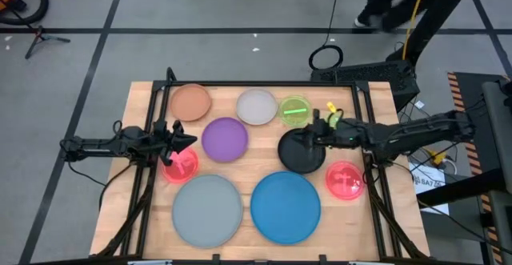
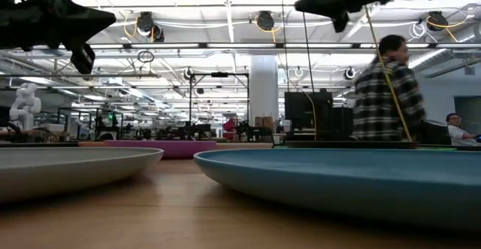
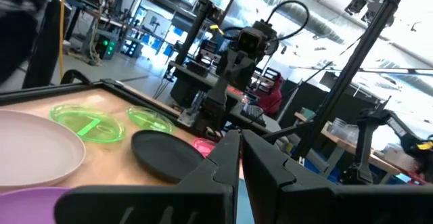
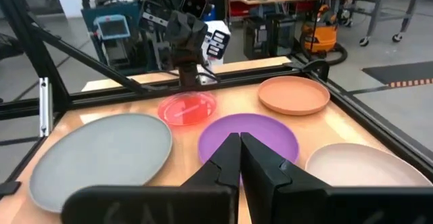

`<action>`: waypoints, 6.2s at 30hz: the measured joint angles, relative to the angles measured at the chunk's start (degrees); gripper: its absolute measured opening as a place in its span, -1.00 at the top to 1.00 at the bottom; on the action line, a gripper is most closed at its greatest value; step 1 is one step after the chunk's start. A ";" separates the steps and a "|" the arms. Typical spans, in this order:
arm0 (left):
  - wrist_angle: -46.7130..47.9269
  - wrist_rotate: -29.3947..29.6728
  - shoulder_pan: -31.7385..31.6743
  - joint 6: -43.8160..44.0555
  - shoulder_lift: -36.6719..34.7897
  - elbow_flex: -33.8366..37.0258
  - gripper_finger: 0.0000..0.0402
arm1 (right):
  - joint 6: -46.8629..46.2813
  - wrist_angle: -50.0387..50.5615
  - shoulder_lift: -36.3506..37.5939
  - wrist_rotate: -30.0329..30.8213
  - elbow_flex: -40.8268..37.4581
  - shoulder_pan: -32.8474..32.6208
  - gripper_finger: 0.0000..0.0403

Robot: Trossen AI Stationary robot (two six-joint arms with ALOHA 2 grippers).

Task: Stack plastic plates
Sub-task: Stack the blue plate on the bottom gray plate

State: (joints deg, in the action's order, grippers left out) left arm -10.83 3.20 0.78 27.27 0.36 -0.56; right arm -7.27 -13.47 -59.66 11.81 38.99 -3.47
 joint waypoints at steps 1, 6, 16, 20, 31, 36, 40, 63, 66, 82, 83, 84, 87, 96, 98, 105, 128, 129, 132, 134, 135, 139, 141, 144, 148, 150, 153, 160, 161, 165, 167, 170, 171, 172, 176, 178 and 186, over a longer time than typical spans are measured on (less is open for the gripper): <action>0.00 0.00 0.02 0.00 0.00 0.00 0.88 | -0.43 -0.03 -1.73 -0.21 1.16 -0.03 0.97; -0.09 0.00 0.02 -0.19 0.00 -0.02 0.88 | -3.39 0.03 -10.15 -6.13 7.24 -0.05 0.97; -2.80 2.63 0.04 -12.13 0.00 -0.07 0.88 | -3.12 1.51 -27.52 -9.09 21.77 -3.37 0.97; -2.62 2.97 0.00 -13.87 0.00 -0.07 0.88 | -2.61 4.75 -33.34 -9.10 27.47 -4.82 0.97; -2.78 3.66 0.01 -11.07 0.00 -0.07 0.88 | 3.88 11.43 -46.55 -9.17 40.01 -10.35 0.97; -2.72 6.50 0.02 -10.55 0.00 -0.07 0.88 | 3.51 23.29 -49.88 -9.13 44.26 -11.93 0.97; -2.48 6.58 0.00 -9.01 0.00 -0.07 0.88 | 3.48 31.79 -50.79 -9.15 44.45 -13.15 0.97; -2.32 7.41 0.00 -5.10 0.00 -0.07 0.88 | 3.52 29.98 -51.01 -8.98 44.52 -13.85 0.97; -2.32 7.41 0.02 -4.59 0.00 -0.07 0.88 | 4.71 37.62 -50.56 -8.96 44.52 -14.17 0.97; -2.62 7.45 0.02 -4.83 0.00 -0.07 0.88 | 7.03 57.06 -47.91 -8.43 44.52 -12.02 0.70; -2.62 7.45 0.02 -4.85 0.00 -0.07 0.88 | 7.45 56.94 -47.91 -8.35 44.52 -11.81 0.63; -2.65 7.45 0.01 -4.87 0.00 -0.07 0.88 | 7.63 56.85 -47.91 -7.59 44.52 -11.56 0.55; -2.65 7.45 0.01 -4.90 0.00 -0.07 0.88 | 7.29 56.21 -48.29 -3.75 44.52 -11.16 0.33; -2.72 7.48 0.02 -5.03 0.00 -0.07 0.88 | 11.51 49.51 -52.09 -6.34 44.52 -8.51 0.03; -2.71 7.45 0.02 -5.03 0.00 -0.07 0.88 | 12.24 48.73 -53.07 -8.31 44.52 -7.48 0.03; -2.68 7.47 0.01 -4.86 0.00 -0.07 0.88 | 12.72 46.66 -55.47 -15.14 44.52 -4.72 0.08; -2.34 7.44 0.00 -3.81 0.01 -0.07 0.88 | 12.51 46.12 -56.69 -16.43 44.47 -4.10 0.09; -2.34 7.45 0.01 -3.78 0.00 -0.07 0.88 | 12.51 46.04 -57.35 -16.43 44.47 -4.10 0.09; -2.46 7.43 0.02 -3.78 0.00 -0.07 0.88 | 12.86 45.41 -58.25 -16.43 44.58 -4.10 0.09; -2.52 7.43 0.00 -3.79 0.00 -0.07 0.88 | 12.85 45.21 -58.56 -16.56 44.58 -4.10 0.09; -2.53 7.43 0.01 -3.80 0.00 -0.07 0.88 | 12.87 44.82 -58.75 -16.54 44.58 -4.10 0.10; -2.62 7.44 0.02 -4.04 0.00 -0.07 0.88 | 12.86 44.58 -58.84 -16.61 44.58 -4.10 0.18; -2.65 7.43 0.01 -4.03 0.00 -0.07 0.88 | 12.87 44.82 -58.84 -16.63 44.58 -4.10 0.26; -2.66 7.43 0.02 -4.02 0.00 -0.07 0.88 | 13.18 44.87 -58.84 -16.63 44.58 -4.14 0.42; -2.70 7.43 0.00 -3.98 0.00 -0.07 0.88 | 15.24 45.28 -58.56 -16.61 44.58 -4.05 0.66; -2.71 7.43 0.02 -4.00 0.00 -0.07 0.88 | 15.84 45.25 -58.53 -16.61 44.58 -3.92 0.78; -2.73 7.43 0.01 -4.02 0.00 -0.07 0.88 | 16.46 46.18 -58.43 -16.71 44.64 -3.56 0.92; -2.73 7.43 0.00 -4.02 0.00 -0.07 0.88 | 17.90 54.89 -57.05 -16.24 46.65 -2.62 0.98; -2.76 7.43 0.01 -4.02 0.00 -0.07 0.88 | 17.93 56.52 -56.63 -16.09 47.09 -2.43 0.98; -2.78 7.43 0.02 -4.00 0.00 -0.07 0.88 | 17.80 61.01 -53.29 -15.37 48.61 -1.82 0.99; -2.78 7.43 0.02 -3.98 0.00 -0.07 0.88 | 16.84 61.97 -50.94 -14.52 48.73 -1.47 0.99; -2.80 7.43 0.02 -3.93 0.00 -0.07 0.88 | 14.37 61.80 -47.72 -14.45 48.72 -0.71 1.00; -2.90 7.43 0.01 -3.85 0.00 -0.07 0.88 | 13.19 60.78 -46.76 -14.63 48.71 -0.40 1.00; -3.10 7.43 0.01 -3.75 0.00 -0.07 0.88 | 11.89 59.51 -45.77 -14.64 48.71 -0.07 1.00; -4.59 7.43 0.00 -3.06 0.00 -0.07 0.88 | 7.23 56.71 -42.90 -15.69 48.78 1.82 1.00; -5.08 7.43 0.01 -2.99 -0.02 -0.05 0.88 | 5.44 56.32 -42.68 -18.45 48.78 2.98 1.00; -5.97 7.43 0.01 -2.93 -0.02 -0.05 0.88 | -5.31 48.18 -44.99 -23.77 48.80 6.10 1.00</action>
State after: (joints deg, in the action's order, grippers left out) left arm -16.80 10.63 0.79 24.34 0.34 -0.61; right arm -12.58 34.71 -104.65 -11.96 87.79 2.62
